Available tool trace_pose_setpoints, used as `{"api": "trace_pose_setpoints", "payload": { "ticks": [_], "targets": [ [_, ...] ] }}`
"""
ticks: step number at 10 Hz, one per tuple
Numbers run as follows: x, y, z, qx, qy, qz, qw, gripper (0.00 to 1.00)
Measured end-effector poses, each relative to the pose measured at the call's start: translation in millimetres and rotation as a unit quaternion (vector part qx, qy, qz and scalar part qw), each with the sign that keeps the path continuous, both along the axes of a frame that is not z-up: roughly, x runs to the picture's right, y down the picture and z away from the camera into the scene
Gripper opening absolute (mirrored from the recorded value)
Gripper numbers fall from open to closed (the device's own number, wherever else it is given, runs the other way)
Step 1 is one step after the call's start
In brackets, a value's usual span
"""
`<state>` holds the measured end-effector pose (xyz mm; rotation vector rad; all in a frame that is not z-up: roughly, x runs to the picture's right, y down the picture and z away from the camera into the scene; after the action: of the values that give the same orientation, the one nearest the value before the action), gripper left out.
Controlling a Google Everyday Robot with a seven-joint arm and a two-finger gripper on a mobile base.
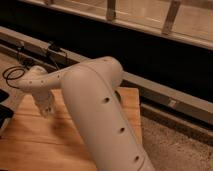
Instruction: Place the bottle in the ceramic bowl
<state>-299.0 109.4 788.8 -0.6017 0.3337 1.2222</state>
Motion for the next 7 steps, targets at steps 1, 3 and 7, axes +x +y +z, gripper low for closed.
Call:
{"api": "trace_pose_setpoints", "payload": {
  "ticks": [1,3,7],
  "targets": [
    [17.1,-12.6,-15.6,0.015,0.0,0.011,0.9998,0.0],
    [64.7,-33.2,-54.3,0.039,0.004,0.036,0.9986,0.0],
    [97.0,-41.6,-76.4,0.053,0.008,0.051,0.9973,0.0]
  ]
}}
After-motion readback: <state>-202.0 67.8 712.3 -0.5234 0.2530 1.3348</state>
